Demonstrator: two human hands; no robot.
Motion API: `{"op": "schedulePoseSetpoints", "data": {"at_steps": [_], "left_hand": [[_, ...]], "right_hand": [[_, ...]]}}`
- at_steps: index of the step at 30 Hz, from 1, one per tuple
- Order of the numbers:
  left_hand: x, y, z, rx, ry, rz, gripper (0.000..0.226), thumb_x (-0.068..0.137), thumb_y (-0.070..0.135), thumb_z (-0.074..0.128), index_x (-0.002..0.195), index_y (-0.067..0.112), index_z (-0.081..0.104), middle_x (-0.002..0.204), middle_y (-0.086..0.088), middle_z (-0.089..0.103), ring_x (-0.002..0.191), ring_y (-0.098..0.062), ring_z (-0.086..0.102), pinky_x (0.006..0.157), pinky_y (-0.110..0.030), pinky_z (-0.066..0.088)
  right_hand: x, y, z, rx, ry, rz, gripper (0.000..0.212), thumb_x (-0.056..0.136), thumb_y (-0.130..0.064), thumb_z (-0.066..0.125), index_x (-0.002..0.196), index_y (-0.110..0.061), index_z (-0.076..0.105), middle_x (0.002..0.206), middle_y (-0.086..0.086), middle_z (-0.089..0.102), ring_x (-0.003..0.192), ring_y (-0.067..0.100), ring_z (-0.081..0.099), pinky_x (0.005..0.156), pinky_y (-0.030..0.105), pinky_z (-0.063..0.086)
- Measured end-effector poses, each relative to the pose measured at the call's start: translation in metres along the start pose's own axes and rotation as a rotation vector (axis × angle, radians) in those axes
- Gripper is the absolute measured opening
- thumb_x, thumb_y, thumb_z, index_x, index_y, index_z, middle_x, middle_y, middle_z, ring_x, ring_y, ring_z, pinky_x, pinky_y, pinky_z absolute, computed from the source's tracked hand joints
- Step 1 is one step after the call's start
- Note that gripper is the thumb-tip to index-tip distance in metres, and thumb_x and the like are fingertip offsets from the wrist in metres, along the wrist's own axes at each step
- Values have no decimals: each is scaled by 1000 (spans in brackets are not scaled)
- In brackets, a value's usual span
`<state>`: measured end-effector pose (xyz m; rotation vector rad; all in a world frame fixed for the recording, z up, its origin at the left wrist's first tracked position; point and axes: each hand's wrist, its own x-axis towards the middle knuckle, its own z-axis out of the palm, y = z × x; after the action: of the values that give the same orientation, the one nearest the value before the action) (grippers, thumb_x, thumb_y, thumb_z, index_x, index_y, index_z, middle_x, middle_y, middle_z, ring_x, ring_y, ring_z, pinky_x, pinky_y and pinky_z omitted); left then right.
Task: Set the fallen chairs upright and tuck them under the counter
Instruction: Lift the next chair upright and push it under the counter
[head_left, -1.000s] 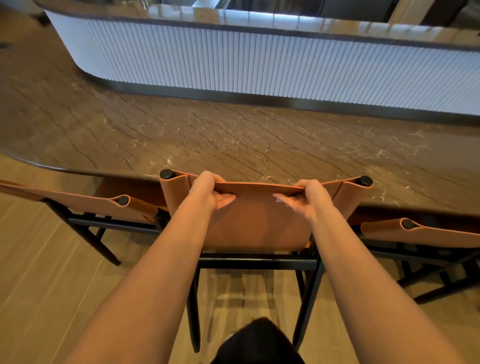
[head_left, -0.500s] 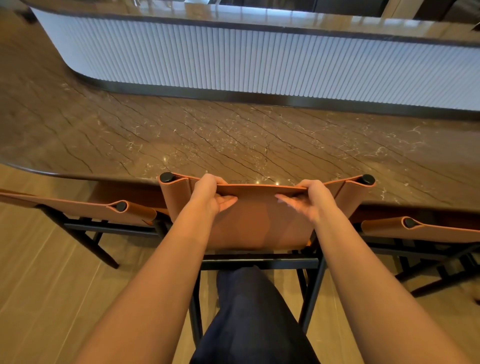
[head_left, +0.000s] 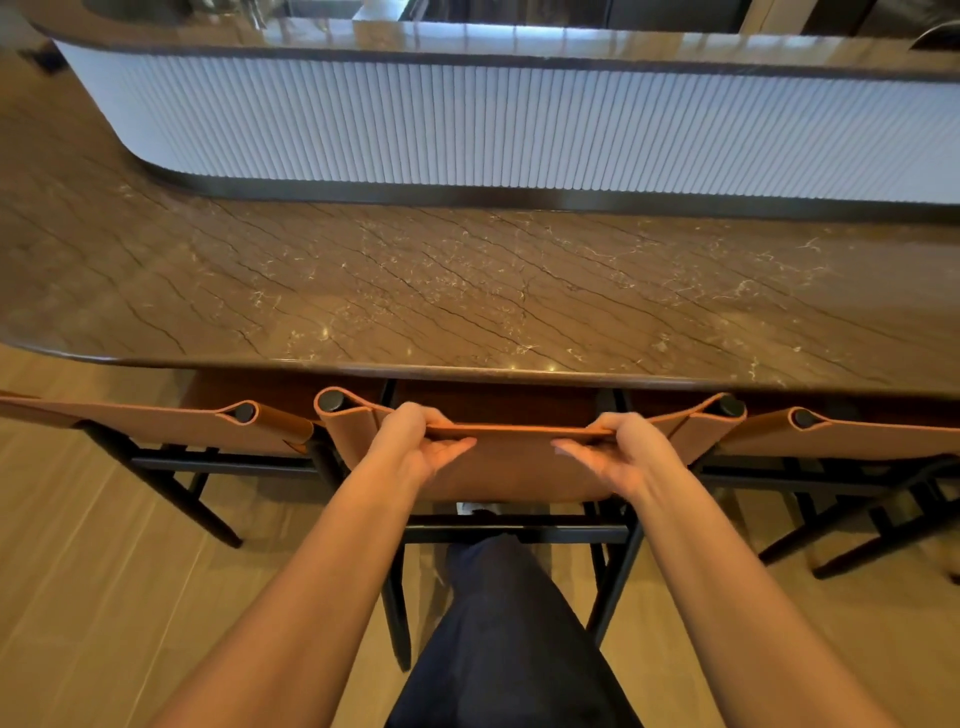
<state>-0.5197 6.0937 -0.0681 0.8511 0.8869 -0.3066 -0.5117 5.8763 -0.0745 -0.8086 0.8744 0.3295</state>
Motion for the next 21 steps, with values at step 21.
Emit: {"op": "schedulePoseSetpoints", "data": {"at_steps": [21], "left_hand": [[84,-18,1,10,-107,76,27,89,-17,33,77,5,44,92,-17,49,99,-38,55,99,-57,42]], "right_hand": [[77,16,-8,11,-32,-52,20,90,17,39,90,-1,50,100,19,49,101,37,52,99,60,41]]}}
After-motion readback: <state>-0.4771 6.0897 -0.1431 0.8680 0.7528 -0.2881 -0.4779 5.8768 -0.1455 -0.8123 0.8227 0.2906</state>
